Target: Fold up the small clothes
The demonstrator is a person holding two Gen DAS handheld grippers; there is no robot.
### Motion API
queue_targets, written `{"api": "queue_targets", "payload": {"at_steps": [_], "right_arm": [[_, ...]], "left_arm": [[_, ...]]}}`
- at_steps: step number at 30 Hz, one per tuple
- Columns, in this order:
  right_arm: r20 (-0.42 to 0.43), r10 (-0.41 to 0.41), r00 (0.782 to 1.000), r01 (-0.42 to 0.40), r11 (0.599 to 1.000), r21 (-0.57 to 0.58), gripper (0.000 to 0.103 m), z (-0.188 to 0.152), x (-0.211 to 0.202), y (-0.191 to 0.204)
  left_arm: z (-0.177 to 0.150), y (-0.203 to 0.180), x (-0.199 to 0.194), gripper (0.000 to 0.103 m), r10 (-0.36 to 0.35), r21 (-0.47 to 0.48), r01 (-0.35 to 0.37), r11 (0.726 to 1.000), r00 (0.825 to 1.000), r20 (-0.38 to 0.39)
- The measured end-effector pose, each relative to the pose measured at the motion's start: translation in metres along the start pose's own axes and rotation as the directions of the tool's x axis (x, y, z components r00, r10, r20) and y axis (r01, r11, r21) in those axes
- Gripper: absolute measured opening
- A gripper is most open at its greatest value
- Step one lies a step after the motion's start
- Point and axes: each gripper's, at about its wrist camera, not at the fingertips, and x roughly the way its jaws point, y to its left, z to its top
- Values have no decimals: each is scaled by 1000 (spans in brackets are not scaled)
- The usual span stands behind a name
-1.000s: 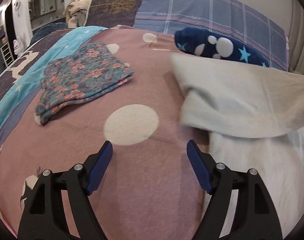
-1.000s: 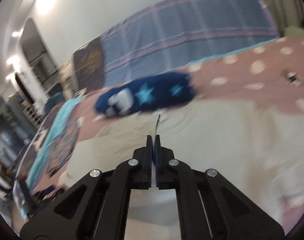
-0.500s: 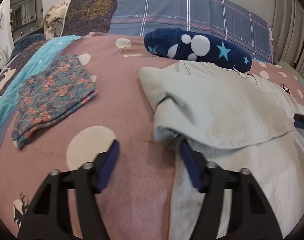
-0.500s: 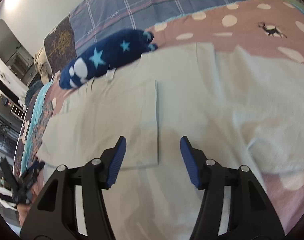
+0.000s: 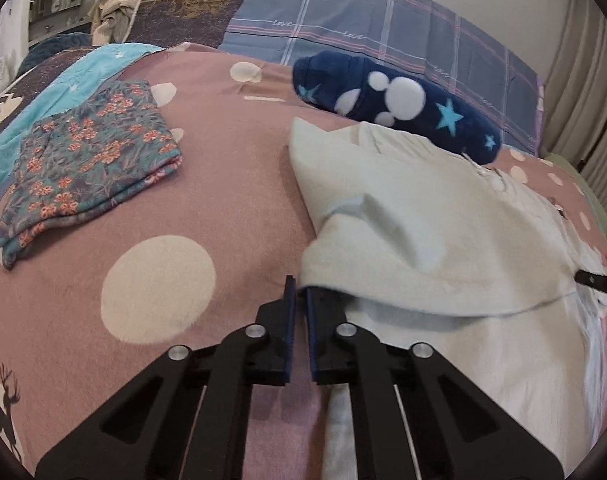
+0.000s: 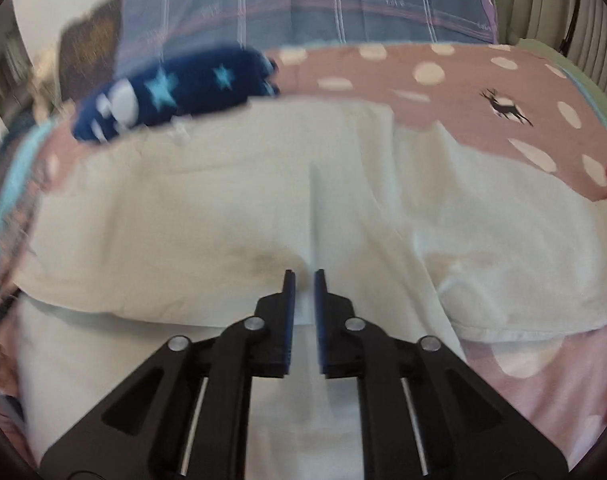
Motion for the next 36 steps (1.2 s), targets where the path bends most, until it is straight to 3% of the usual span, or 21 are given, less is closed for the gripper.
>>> {"api": "queue_targets", "payload": {"at_steps": [2, 3, 4, 6, 8, 10, 14, 18, 20, 22, 23, 25, 26, 30, 32, 34, 35, 36], "right_arm": [[77, -59, 995, 58, 998, 16, 40, 5, -12, 5], [127, -66, 990, 65, 998, 10, 41, 10, -20, 13], [158, -50, 986, 51, 999, -7, 41, 15, -26, 23], [178, 77, 981, -56, 992, -117, 41, 34, -34, 69], [138, 197, 971, -161, 959, -235, 41, 47, -32, 116], [67, 313, 947, -263, 881, -393, 41, 60, -25, 187], [-40, 360, 932, -331, 801, -499, 42, 84, 3, 287], [-133, 358, 924, -369, 747, -553, 58, 90, 35, 353], [-143, 325, 935, -343, 722, -601, 72, 88, 52, 380], [-145, 258, 955, -288, 701, -653, 74, 82, 69, 399], [-148, 227, 963, -267, 693, -670, 71, 79, 79, 407], [-143, 205, 968, -246, 679, -691, 14, 75, 86, 413], [-144, 202, 969, -244, 674, -697, 1, 74, 89, 415], [-73, 247, 966, -234, 723, -650, 1, 87, 93, 418], [-111, 270, 957, -282, 758, -589, 1, 97, 110, 415], [-121, 297, 947, -310, 751, -583, 2, 97, 116, 416], [-107, 314, 943, -315, 747, -586, 4, 97, 114, 414], [-70, 325, 943, -305, 761, -572, 20, 99, 107, 406]], "left_arm": [[-1, 1, -2, 6, -31, -5, 31, 999, 1000, 4], [-1, 3, 0, 6, -44, -13, 44, 999, 999, -1], [-1, 4, 1, 6, -52, -22, 51, 998, 999, -6], [0, 9, 4, 8, -84, -55, 83, 995, 996, -12], [1, 12, 5, 19, -121, -84, 120, 989, 993, -4], [2, 12, 7, 25, -148, -93, 147, 985, 989, -3], [2, 14, 8, 27, -175, -107, 174, 979, 985, 0], [5, 14, 10, 27, -179, -113, 178, 977, 984, 1], [6, 14, 10, 27, -171, -116, 170, 979, 985, 6], [7, 17, 10, 26, -169, -133, 169, 977, 986, 11], [7, 19, 10, 20, -170, -144, 170, 975, 985, 14], [7, 25, 10, 7, -159, -172, 160, 972, 987, 14], [7, 27, 10, 2, -171, -180, 170, 969, 985, 14], [4, 17, -1, 1, -105, -108, 108, 988, 994, 37], [2, 13, -3, 0, -57, -73, 59, 996, 998, 31], [0, 18, -1, 0, -62, -81, 62, 995, 998, 4], [0, 21, 0, 0, -70, -87, 69, 994, 998, -2], [0, 24, -1, 0, -82, -97, 81, 992, 997, 0]]}}
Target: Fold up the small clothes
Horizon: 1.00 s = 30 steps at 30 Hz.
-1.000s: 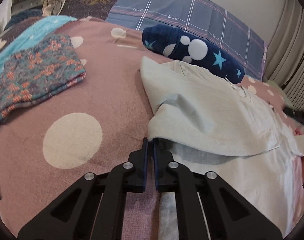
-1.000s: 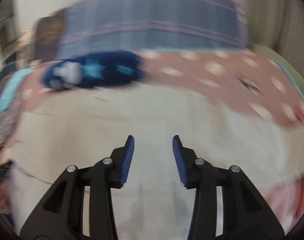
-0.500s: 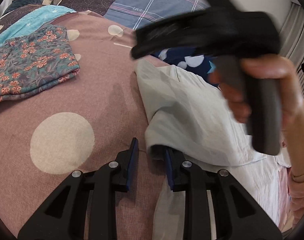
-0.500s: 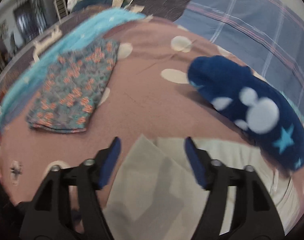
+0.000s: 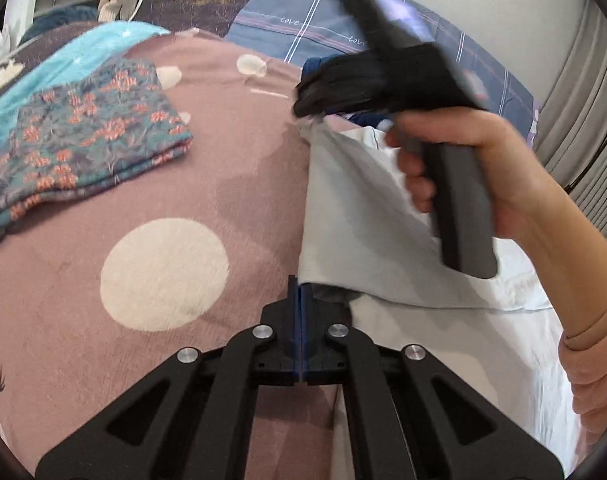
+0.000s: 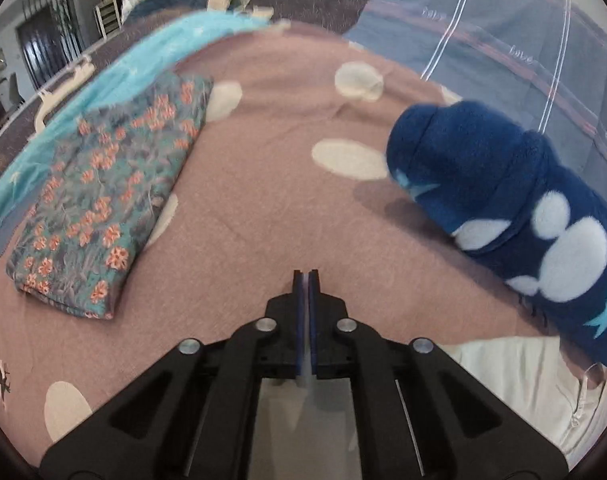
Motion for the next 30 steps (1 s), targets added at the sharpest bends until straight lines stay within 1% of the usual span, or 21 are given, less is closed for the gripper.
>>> {"api": "queue_targets", "payload": {"at_steps": [1, 2, 5, 7, 9, 11, 12, 14, 15, 16, 17, 18, 20, 22, 23, 24, 25, 26, 27, 28, 30], "right_arm": [[21, -14, 1000, 13, 999, 30, 32, -1, -10, -6], [51, -16, 999, 12, 997, 77, 48, -3, -27, -17], [129, 41, 991, -61, 986, 156, 48, -28, -80, -47], [138, 46, 989, -69, 983, 169, 45, -64, -121, -72], [142, 3, 990, -31, 981, 193, 45, -109, -158, -99], [130, -64, 989, 29, 968, 251, 45, -156, -188, -132], [116, -102, 988, 62, 950, 307, 45, -184, -204, -155], [73, -147, 986, 99, 888, 448, 45, -236, -225, -199], [43, -156, 987, 112, 847, 519, 45, -258, -230, -219], [23, -159, 987, 117, 808, 578, 45, -276, -233, -232], [16, -151, 988, 109, 778, 618, 45, -290, -233, -243], [21, -123, 992, 78, 745, 663, 45, -306, -234, -253], [35, -92, 995, 43, 730, 682, 46, -317, -232, -257], [44, -72, 996, 23, 735, 677, 51, -317, -226, -256], [46, -73, 996, 23, 739, 673, 53, -314, -221, -253], [45, -81, 996, 31, 750, 661, 53, -310, -217, -250], [36, -90, 995, 47, 771, 635, 47, -304, -212, -245], [16, -104, 994, 74, 802, 592, 13, -296, -207, -237], [-8, -124, 992, 108, 822, 560, 4, -287, -203, -231], [-25, -153, 988, 142, 828, 542, 4, -281, -203, -226], [7, -197, 980, 160, 818, 553, 3, -280, -217, -223]], "left_arm": [[0, 1, -2, 1, -2, -3, 2, 1000, 1000, 5], [-1, 2, -4, 1, -4, -3, 4, 1000, 1000, 14], [0, 0, -12, 2, -26, 9, 26, 1000, 998, 52], [1, -3, -20, 2, -45, 27, 42, 999, 994, 102], [-1, -10, -33, 2, -80, 55, 71, 996, 982, 171], [-3, -19, -50, 7, -139, 109, 114, 987, 957, 253], [-5, -23, -56, 10, -162, 138, 128, 982, 946, 280], [-7, -33, -58, 19, -178, 176, 130, 976, 940, 292], [-8, -39, -52, 20, -172, 198, 120, 973, 947, 272], [-7, -42, -45, 25, -160, 208, 109, 972, 956, 246], [-6, -46, -34, 33, -145, 216, 101, 971, 970, 197], [-5, -47, -22, 36, -133, 209, 102, 973, 981, 140], [-2, -42, -6, 36, -103, 165, 91, 982, 992, 68], [2, -26, 13, 36, -83, 82, 84, 993, 996, -13], [4, -18, 18, 36, -109, 42, 110, 993, 994, -31], [5, -13, 17, 36, -135, 15, 135, 991, 991, -22], [4, -12, 17, 36, -141, 10, 142, 990, 990, -18], [3, -12, 17, 36, -140, 13, 140, 990, 990, -17], [2, -13, 16, 36, -138, 18, 138, 990, 990, -15], [2, -14, 14, 37, -142, 22, 142, 990, 990, -4], [0, -13, 9, 38, -158, 18, 157, 987, 987, 14]]}}
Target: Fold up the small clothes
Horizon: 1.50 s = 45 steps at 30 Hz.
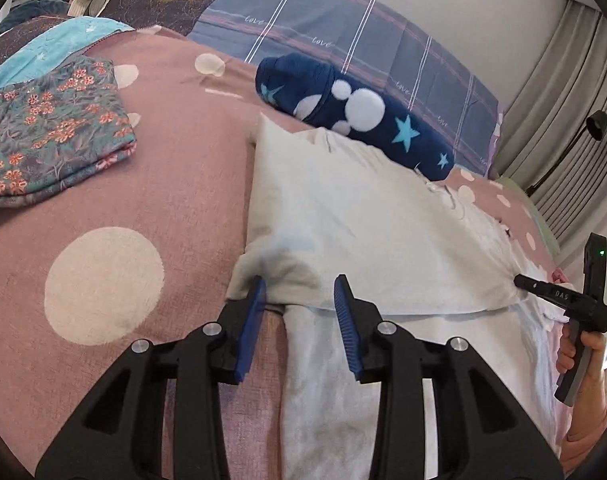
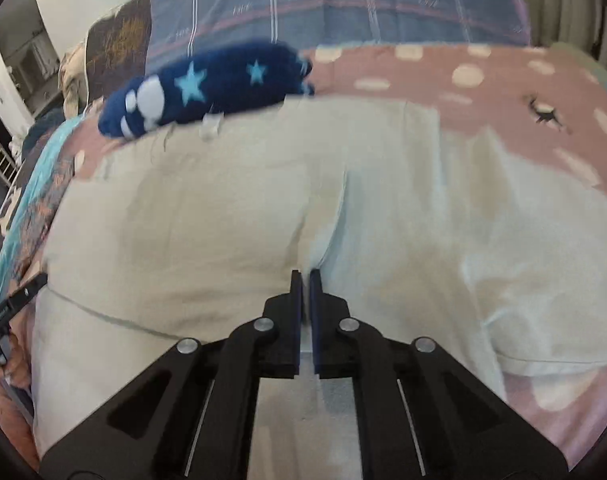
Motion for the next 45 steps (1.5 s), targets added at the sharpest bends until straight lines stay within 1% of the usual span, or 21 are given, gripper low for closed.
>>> {"api": "queue_targets", "payload": {"at_steps": [2, 5, 7, 8, 9, 11, 17, 20, 22, 23, 24, 27, 28, 30, 32, 34, 35, 36, 38, 41, 45], "right_arm": [[24, -15, 1000, 14, 1000, 19, 4, 1, -9, -10], [-10, -133, 991, 133, 991, -8, 6, 0, 1, -24], [-48, -121, 992, 120, 993, -14, 8, -3, 9, -27], [-26, -123, 992, 123, 992, -8, 16, -4, 6, -27], [-14, -134, 991, 134, 991, -6, 33, -5, 2, -26], [35, -144, 989, 144, 989, 14, 45, -2, -9, -22], [33, -137, 990, 137, 991, 6, 56, 33, -7, -10], [-29, -85, 996, 88, 989, 115, 56, 56, 18, -34], [-59, -34, 998, 45, 978, 203, 36, 65, 39, -52], [-67, 1, 998, 14, 977, 212, 7, 66, 45, -54], [-72, 2, 997, 12, 981, 194, 4, 66, 46, -50], [8, -196, 981, 194, 974, 115, 2, 67, 28, -40], [34, -301, 953, 296, 950, 101, 2, 67, 23, -40], [57, -422, 905, 417, 905, 82, 17, 69, 17, -42], [93, -355, 930, 344, 932, 109, 22, 73, 3, -34], [134, -241, 961, 234, 970, 65, 25, 81, -6, -5], [130, -165, 978, 167, 986, 1, 32, 89, -5, 21], [115, -106, 988, 113, 992, -54, 43, 94, -2, 44], [47, 31, 998, -22, 980, -198, 47, 106, 11, 112], [-42, 114, 993, -122, 913, -389, 47, 113, 35, 212], [-130, 67, 989, -135, 762, -634, 47, 104, 77, 329]], "left_arm": [[-1, 1, -8, 46, -6, -4, 6, 1000, 1000, 21], [-2, 1, -16, 47, 0, -2, 0, 1000, 999, 47], [-2, -1, -17, 47, -7, 7, 7, 1000, 999, 46], [-2, -1, -16, 47, -5, 11, 5, 1000, 999, 42], [-3, -2, -14, 47, -4, 13, 3, 1000, 1000, 31], [-1, -1, -9, 47, 2, 6, -3, 1000, 1000, 10], [-1, 6, -5, 47, -5, -28, 5, 1000, 1000, -6], [-1, 6, -4, 47, -11, -24, 11, 1000, 1000, -9], [-1, 7, -5, 47, -17, -28, 17, 999, 1000, -7], [-1, 7, -5, 46, -21, -30, 21, 999, 1000, -6], [-1, 7, -5, 45, -24, -30, 24, 999, 1000, -4], [-1, 6, -3, 28, -26, -18, 26, 999, 999, -18], [-2, 4, -1, 24, -20, -9, 19, 1000, 999, -31], [-2, 3, -1, 24, -18, -4, 18, 1000, 999, -32], [-2, 2, -1, 24, -19, -2, 19, 1000, 999, -33], [-2, 2, 0, 26, -12, 0, 12, 1000, 999, -39], [-2, 1, 0, 31, -12, 0, 12, 1000, 999, -40], [-2, 1, 0, 35, -13, 0, 13, 1000, 999, -39], [-2, 0, 0, 37, -15, 0, 15, 1000, 999, -35], [-2, 2, 0, 37, -23, -8, 23, 1000, 999, -34], [-1, 7, 0, 24, -37, -28, 36, 999, 999, -37]]}}
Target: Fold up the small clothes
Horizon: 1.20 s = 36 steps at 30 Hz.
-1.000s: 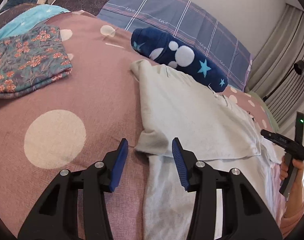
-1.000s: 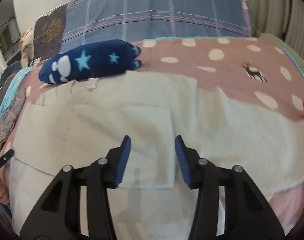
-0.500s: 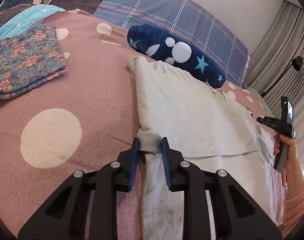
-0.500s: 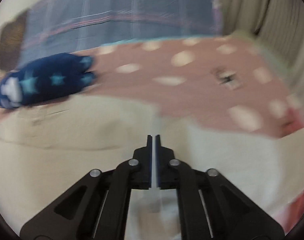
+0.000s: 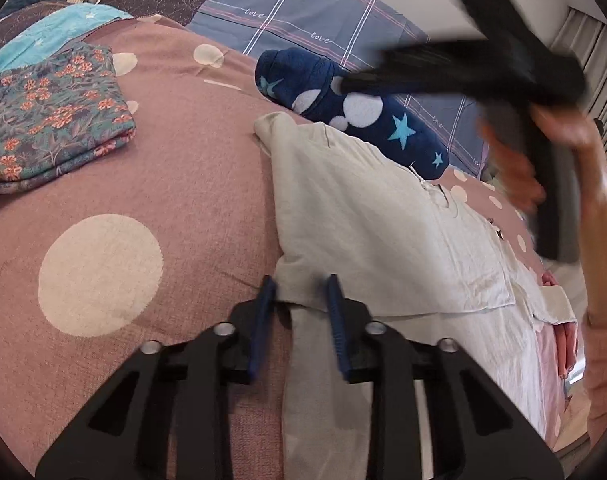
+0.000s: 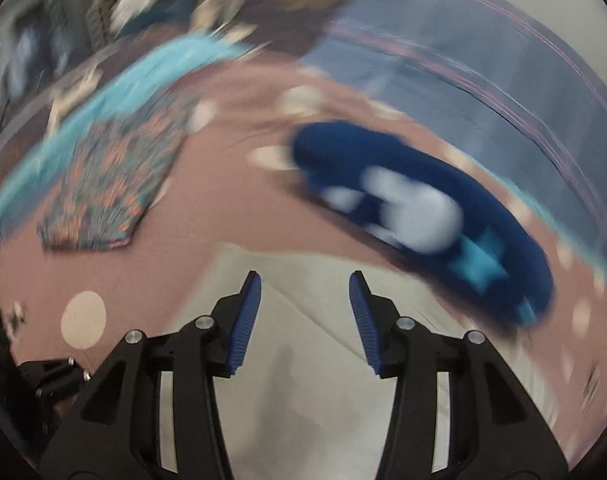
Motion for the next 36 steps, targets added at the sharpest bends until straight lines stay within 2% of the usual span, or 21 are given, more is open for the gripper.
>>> {"api": "queue_targets", "payload": {"at_steps": [3, 5, 6, 7, 8, 9, 11, 12, 14, 15, 17, 18, 21, 24, 26, 28, 30, 31, 32, 34, 36], "right_arm": [[-116, -36, 993, 18, 988, -152, 47, 28, 45, 49], [-192, -114, 975, 62, 964, -259, 46, 37, 76, 75], [-216, -154, 964, 85, 951, -296, 31, 38, 87, 81], [-237, -217, 947, 130, 934, -334, 9, 37, 100, 86], [-260, -287, 922, 188, 919, -347, 3, 37, 113, 87], [-261, -295, 919, 205, 924, -323, 2, 39, 116, 85], [-252, -239, 938, 184, 957, -223, 2, 47, 118, 78], [-227, -177, 958, 148, 979, -142, 1, 53, 116, 70], [-100, -59, 993, 60, 998, 9, 2, 57, 103, 51], [-54, -21, 998, 25, 997, 69, 16, 58, 96, 40], [-3, -2, 1000, 2, 987, 161, 33, 52, 80, 24], [33, 21, 999, -28, 974, 225, 32, 39, 62, 10], [101, 80, 992, -104, 960, 261, 27, -4, 20, -15], [186, 110, 976, -163, 940, 300, 25, -82, -32, -40], [203, 131, 970, -197, 915, 352, 24, -127, -49, -55], [192, 138, 972, -212, 870, 446, 24, -180, -54, -71], [87, 109, 990, -138, 850, 509, 24, -221, -39, -78], [52, 93, 994, -106, 844, 526, 17, -237, -30, -81], [109, 91, 990, -136, 839, 527, 17, -246, -32, -82], [114, 99, 988, -145, 840, 524, 18, -252, -39, -80], [111, 94, 989, -140, 822, 552, 32, -262, -59, -82]], "left_arm": [[-1, -1, 0, 19, -4, 12, 4, 1000, 1000, -4], [-1, -3, -1, 15, -2, 19, 2, 1000, 1000, -3], [-1, -4, 0, 13, -3, 22, 3, 1000, 1000, -4], [-2, -4, -1, 10, -2, 27, 2, 1000, 1000, -1], [-2, -6, -2, 8, 1, 36, -1, 999, 1000, 2], [-2, -8, -2, 8, 10, 47, -10, 999, 1000, 4], [-4, -14, -3, 7, 31, 84, -31, 996, 1000, 4], [-5, -16, -4, 7, 36, 95, -36, 995, 999, 2], [-5, -14, -5, 7, 44, 94, -44, 995, 999, -1], [-5, -13, -5, 7, 44, 88, -43, 995, 999, -3], [-4, -10, -9, 7, 46, 81, -47, 996, 999, 6], [-4, -10, -12, 7, 52, 82, -53, 995, 998, 20], [-3, -12, -23, 6, 30, 99, -37, 994, 997, 71], [-5, -22, -37, 6, -51, 150, 30, 988, 989, 139], [-10, -35, -40, 7, -81, 214, 44, 976, 983, 166], [-12, -43, -25, 8, -40, 241, 13, 970, 993, 110], [-8, -38, -2, 11, 6, 202, -7, 979, 1000, 3], [-6, -31, 7, 13, 17, 171, -10, 985, 999, -38], [-5, -23, 14, 13, 3, 125, 7, 992, 997, -77], [-2, -11, 13, 13, -64, 55, 67, 996, 996, -66], [-2, -12, 16, 13, -56, 56, 60, 997, 996, -71]]}}
